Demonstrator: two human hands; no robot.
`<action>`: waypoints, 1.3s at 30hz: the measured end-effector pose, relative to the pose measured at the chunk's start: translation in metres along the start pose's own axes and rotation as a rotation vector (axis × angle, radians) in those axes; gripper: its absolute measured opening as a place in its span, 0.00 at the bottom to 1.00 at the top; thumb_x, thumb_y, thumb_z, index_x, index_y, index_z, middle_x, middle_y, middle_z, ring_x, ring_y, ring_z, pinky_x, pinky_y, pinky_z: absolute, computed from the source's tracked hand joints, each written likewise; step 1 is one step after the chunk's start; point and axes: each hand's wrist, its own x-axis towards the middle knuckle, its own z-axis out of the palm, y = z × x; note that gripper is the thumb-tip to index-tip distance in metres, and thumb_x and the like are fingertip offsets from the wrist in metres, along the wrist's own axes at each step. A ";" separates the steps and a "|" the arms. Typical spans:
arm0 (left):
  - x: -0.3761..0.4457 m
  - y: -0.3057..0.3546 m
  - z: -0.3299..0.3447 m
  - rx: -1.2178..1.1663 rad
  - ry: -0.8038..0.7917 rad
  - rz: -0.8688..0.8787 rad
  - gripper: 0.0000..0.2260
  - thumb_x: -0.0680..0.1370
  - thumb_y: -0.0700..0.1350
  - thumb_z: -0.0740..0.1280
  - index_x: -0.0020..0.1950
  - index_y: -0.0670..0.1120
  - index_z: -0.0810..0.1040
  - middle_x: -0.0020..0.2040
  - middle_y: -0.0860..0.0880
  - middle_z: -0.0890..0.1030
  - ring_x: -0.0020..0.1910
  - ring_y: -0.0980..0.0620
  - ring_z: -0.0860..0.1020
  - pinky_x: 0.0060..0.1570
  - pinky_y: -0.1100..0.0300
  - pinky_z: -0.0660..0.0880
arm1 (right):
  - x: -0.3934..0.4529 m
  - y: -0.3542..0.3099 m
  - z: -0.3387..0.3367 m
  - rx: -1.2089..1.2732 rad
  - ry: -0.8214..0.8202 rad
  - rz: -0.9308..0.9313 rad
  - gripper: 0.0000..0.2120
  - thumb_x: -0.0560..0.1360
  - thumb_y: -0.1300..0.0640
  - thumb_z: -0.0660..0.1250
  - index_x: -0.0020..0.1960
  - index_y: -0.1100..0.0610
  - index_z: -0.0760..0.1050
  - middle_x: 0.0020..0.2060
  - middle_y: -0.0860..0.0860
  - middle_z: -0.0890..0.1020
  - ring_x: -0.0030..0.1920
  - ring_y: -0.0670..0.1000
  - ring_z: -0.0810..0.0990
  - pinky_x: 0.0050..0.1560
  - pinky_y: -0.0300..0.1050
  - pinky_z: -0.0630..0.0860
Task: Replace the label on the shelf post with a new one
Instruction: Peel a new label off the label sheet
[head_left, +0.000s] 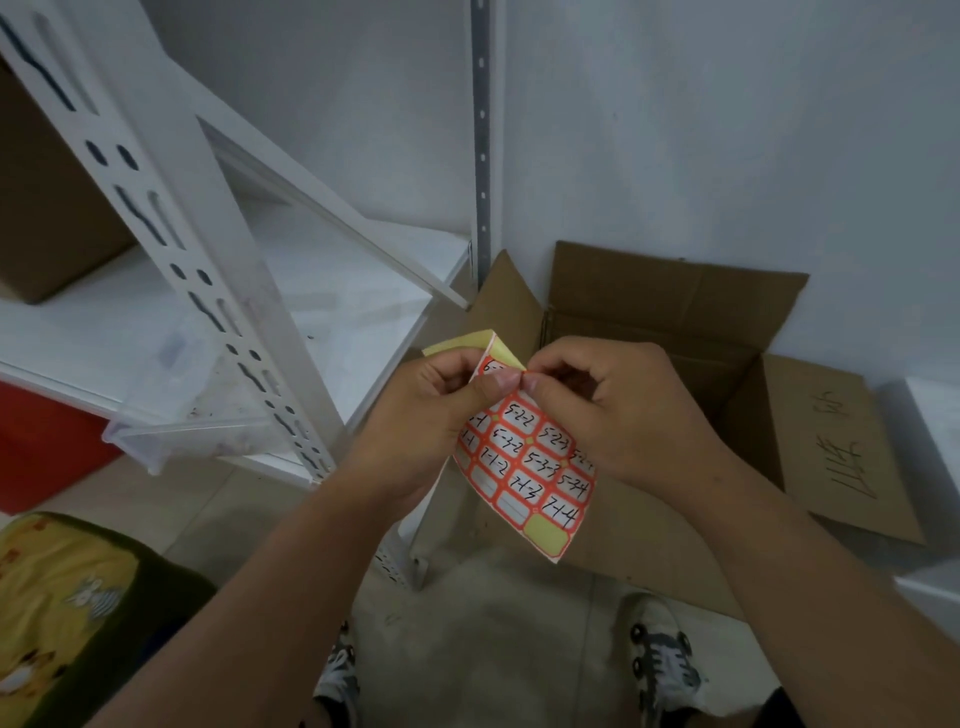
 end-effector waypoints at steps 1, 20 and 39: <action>0.000 0.001 0.001 0.002 0.005 0.004 0.12 0.70 0.52 0.69 0.48 0.46 0.83 0.43 0.47 0.85 0.44 0.47 0.84 0.53 0.49 0.79 | 0.000 0.000 0.000 0.022 0.007 0.009 0.07 0.78 0.50 0.63 0.49 0.48 0.79 0.38 0.38 0.80 0.39 0.40 0.81 0.39 0.28 0.76; 0.006 0.003 0.009 -0.009 0.014 0.023 0.11 0.72 0.50 0.68 0.49 0.44 0.79 0.45 0.48 0.86 0.44 0.48 0.85 0.48 0.53 0.80 | 0.011 0.010 0.001 0.101 0.139 0.079 0.10 0.75 0.45 0.64 0.47 0.51 0.77 0.44 0.43 0.79 0.43 0.41 0.79 0.41 0.34 0.75; 0.002 0.000 0.012 -0.087 0.038 -0.053 0.06 0.79 0.39 0.64 0.53 0.45 0.78 0.46 0.47 0.85 0.45 0.48 0.84 0.48 0.54 0.80 | 0.009 0.010 0.003 -0.028 0.126 0.060 0.04 0.78 0.50 0.62 0.48 0.49 0.74 0.46 0.43 0.77 0.44 0.40 0.77 0.42 0.27 0.68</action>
